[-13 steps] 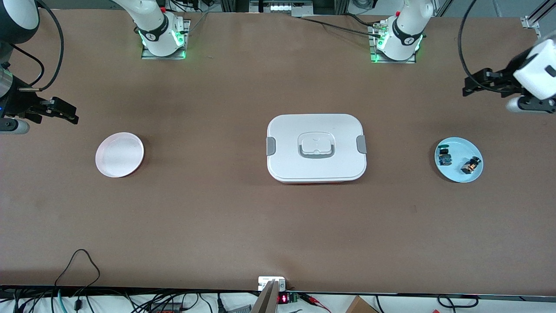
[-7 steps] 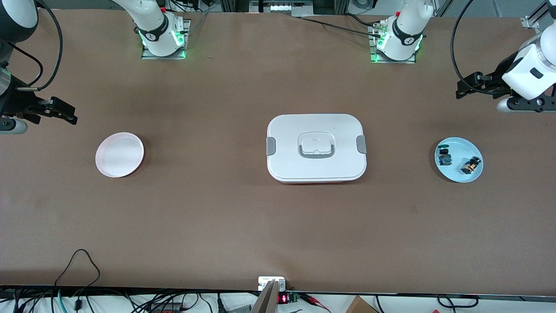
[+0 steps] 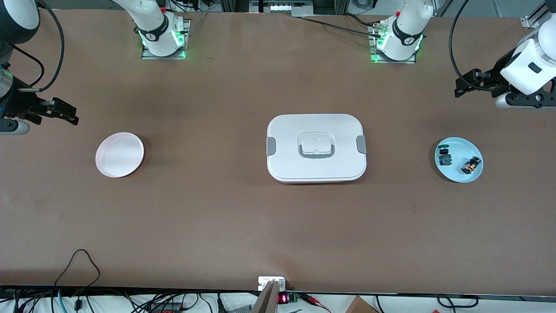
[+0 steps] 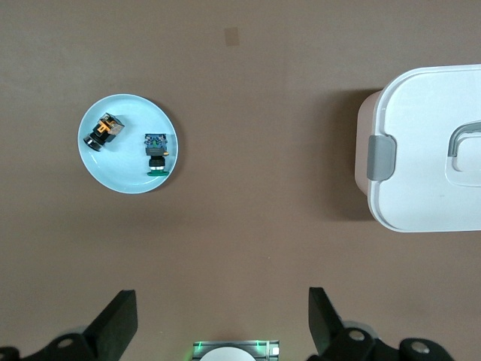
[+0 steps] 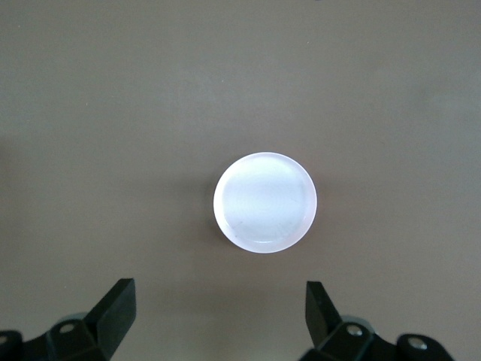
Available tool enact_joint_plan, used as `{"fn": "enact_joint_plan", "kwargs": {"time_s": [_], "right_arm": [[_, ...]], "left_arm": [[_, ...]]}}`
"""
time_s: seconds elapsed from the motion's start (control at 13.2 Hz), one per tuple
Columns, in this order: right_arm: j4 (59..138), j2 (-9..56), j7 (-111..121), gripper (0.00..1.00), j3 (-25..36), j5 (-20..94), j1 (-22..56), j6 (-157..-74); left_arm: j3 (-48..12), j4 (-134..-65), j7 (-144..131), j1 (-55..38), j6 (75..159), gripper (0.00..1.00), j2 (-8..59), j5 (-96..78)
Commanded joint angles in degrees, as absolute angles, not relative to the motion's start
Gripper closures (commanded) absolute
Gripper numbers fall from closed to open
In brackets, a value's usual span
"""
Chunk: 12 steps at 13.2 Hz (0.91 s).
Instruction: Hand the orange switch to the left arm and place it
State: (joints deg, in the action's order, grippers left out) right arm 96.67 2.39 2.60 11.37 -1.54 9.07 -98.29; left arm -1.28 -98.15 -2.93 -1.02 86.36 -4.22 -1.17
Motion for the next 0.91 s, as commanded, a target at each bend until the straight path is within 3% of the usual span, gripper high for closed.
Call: {"fn": "enact_joint_plan", "kwargs": {"time_s": [0.0,0.83], "right_arm": [[95.5,2.6,2.9,0.0,11.4,-1.1,9.1,-97.7],[95.5,2.2,2.6,0.0,11.4,-1.2,9.1,-97.4]], "left_arm": [[-1.4,-97.5,-2.6,-1.7,86.4,0.0,-4.3,-0.9],[-2.0,-90.7,-2.5,-1.0,84.5,0.0,-0.7,0.9]]}}
